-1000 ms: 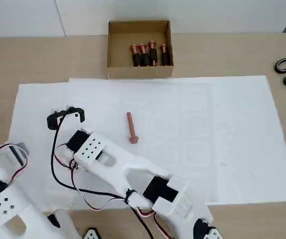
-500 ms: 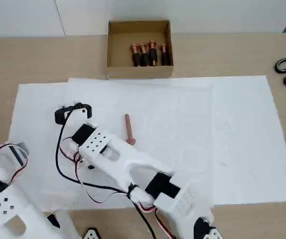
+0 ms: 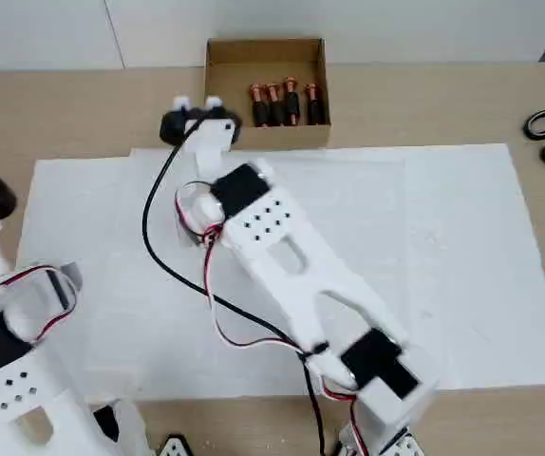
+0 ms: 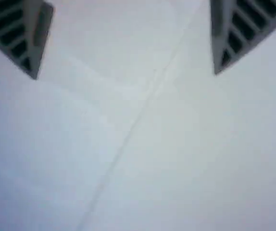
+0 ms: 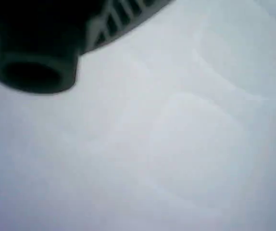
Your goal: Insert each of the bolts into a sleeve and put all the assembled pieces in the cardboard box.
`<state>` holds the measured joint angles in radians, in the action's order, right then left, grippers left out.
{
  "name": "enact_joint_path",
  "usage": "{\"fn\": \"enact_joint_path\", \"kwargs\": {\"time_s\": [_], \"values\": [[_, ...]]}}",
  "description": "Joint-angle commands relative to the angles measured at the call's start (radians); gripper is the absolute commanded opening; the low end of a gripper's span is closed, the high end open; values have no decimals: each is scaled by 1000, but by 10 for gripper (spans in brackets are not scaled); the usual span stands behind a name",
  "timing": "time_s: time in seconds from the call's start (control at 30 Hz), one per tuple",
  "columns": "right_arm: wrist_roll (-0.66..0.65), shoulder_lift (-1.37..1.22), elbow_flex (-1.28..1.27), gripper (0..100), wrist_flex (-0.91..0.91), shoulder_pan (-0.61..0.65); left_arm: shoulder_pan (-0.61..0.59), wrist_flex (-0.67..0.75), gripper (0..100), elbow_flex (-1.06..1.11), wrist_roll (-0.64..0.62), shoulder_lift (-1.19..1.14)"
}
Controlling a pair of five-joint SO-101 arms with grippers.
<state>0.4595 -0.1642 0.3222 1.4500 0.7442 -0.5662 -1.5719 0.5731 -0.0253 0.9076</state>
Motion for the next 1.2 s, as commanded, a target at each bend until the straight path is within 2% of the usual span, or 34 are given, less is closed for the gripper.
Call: {"fn": "enact_joint_path", "kwargs": {"time_s": [0.0,0.1,0.23,0.37,0.6,0.73,0.87,1.03,1.17], "values": [[-69,160,55,4,8,-67,83,21,223,-8,5,-11],[-210,206,57,4,19,-148,147,25,223,-25,6,-98],[-390,249,60,4,68,-262,201,21,223,-142,6,-327],[-473,259,60,4,133,-380,264,-12,223,-321,6,-566],[-626,259,57,4,254,-575,488,-75,223,-559,2,-862],[-615,259,55,4,269,-661,611,-80,222,-642,0,-957],[-617,259,55,4,271,-694,690,-83,222,-665,0,-988],[-617,259,55,4,271,-696,678,-104,222,-665,0,-994],[-617,259,54,4,269,-696,674,-5,222,-644,-2,-1013]]}}
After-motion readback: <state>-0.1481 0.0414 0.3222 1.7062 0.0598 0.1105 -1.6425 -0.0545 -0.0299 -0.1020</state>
